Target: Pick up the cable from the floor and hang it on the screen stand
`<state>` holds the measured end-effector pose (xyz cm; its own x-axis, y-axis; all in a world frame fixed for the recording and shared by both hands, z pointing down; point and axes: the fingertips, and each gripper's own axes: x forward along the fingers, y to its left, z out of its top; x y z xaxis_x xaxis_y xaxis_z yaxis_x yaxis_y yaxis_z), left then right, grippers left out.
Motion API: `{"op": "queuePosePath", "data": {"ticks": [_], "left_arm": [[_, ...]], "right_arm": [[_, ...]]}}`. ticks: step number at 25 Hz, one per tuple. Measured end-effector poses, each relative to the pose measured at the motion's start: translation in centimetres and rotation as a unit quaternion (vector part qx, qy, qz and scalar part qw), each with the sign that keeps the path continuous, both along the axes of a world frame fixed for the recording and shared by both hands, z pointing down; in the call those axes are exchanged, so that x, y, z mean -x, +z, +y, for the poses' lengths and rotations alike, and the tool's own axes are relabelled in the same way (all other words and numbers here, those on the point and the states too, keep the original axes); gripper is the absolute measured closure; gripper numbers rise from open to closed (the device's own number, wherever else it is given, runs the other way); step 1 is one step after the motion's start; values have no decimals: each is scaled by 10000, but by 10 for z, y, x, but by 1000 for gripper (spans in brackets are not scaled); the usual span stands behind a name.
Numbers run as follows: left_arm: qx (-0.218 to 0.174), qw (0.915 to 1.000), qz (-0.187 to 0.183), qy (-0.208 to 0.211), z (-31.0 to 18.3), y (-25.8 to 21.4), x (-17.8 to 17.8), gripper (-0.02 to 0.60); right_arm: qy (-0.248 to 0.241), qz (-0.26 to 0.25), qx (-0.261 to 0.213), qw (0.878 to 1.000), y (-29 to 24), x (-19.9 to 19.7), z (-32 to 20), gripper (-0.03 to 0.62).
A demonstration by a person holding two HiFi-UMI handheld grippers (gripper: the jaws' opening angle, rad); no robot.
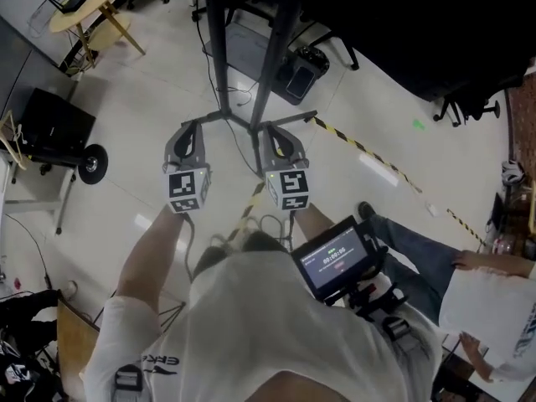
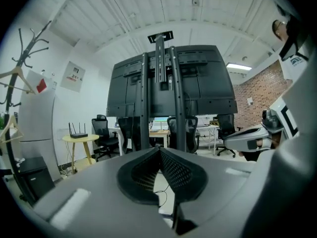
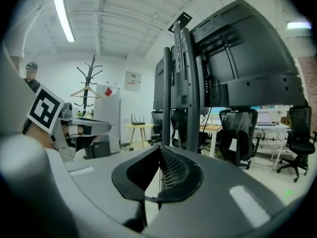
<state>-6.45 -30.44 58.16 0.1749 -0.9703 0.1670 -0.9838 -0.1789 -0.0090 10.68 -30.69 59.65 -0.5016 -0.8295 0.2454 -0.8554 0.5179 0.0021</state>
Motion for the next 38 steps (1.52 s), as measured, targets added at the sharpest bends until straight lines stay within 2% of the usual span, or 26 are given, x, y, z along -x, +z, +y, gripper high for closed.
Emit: {"op": "queuePosePath", "data": {"ticks": [3,8,16,25,32,38], "left_arm": [[166,9998,-44,81,-17,66,4,580],[363,9992,75,151,-38,181,10,580],[620,9974,132,335,-69,362,13,579],[901,9930,-112,753,-86,547,12,579],[1440,9842,106,1028,-80,641,3,578],[1678,9792,5,1141,-59,679,13,578]], "right_arm": [[-10,10,63,10000,59,4,-14,579],[-22,196,393,9990,188,7,-28,579],[54,238,639,9977,371,19,-48,579],[-82,341,899,9953,567,30,-50,562],[-130,479,1361,9895,683,36,-49,533],[-101,765,1890,9789,762,43,-42,474]]}}
